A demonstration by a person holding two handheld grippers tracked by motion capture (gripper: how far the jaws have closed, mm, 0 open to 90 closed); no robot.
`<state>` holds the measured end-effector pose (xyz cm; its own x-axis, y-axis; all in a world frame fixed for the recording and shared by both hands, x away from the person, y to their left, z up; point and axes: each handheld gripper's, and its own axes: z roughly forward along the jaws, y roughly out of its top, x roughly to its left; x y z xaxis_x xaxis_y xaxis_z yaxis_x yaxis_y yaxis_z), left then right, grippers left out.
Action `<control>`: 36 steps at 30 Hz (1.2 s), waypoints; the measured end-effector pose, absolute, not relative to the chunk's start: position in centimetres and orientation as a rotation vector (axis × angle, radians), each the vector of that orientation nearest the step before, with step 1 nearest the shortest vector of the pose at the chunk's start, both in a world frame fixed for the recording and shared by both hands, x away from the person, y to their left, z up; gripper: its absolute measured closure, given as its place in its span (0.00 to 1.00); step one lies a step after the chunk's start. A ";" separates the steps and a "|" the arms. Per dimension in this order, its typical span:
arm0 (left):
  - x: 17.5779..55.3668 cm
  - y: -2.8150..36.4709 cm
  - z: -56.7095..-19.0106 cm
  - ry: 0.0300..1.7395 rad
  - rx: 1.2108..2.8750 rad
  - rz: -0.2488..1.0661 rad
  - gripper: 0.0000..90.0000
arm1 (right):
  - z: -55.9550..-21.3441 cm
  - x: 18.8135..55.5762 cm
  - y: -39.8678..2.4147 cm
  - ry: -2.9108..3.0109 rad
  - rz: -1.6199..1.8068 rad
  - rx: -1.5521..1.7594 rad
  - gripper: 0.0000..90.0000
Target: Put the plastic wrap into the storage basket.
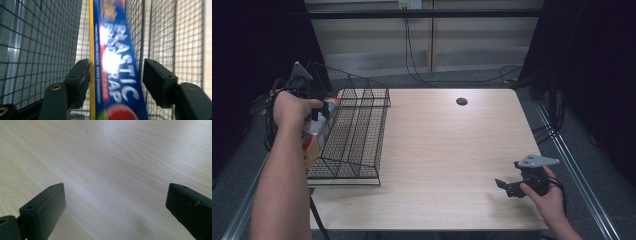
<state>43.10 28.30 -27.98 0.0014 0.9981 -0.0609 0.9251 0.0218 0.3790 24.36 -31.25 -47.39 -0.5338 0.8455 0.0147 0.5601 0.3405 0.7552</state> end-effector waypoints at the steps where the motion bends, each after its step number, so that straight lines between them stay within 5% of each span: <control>1: 43.0 28.3 -27.6 1.986 1.974 0.321 0.44 | -47.4 24.3 -31.2 2.229 1.028 1.243 0.03; 21: 42.0 26.2 -25.9 1.881 1.948 0.268 0.24 | -47.2 24.3 -31.1 2.233 1.035 1.228 0.02; 36: 42.1 23.7 -25.2 1.807 1.965 0.257 0.21 | -47.0 24.4 -31.0 2.231 1.049 1.230 0.02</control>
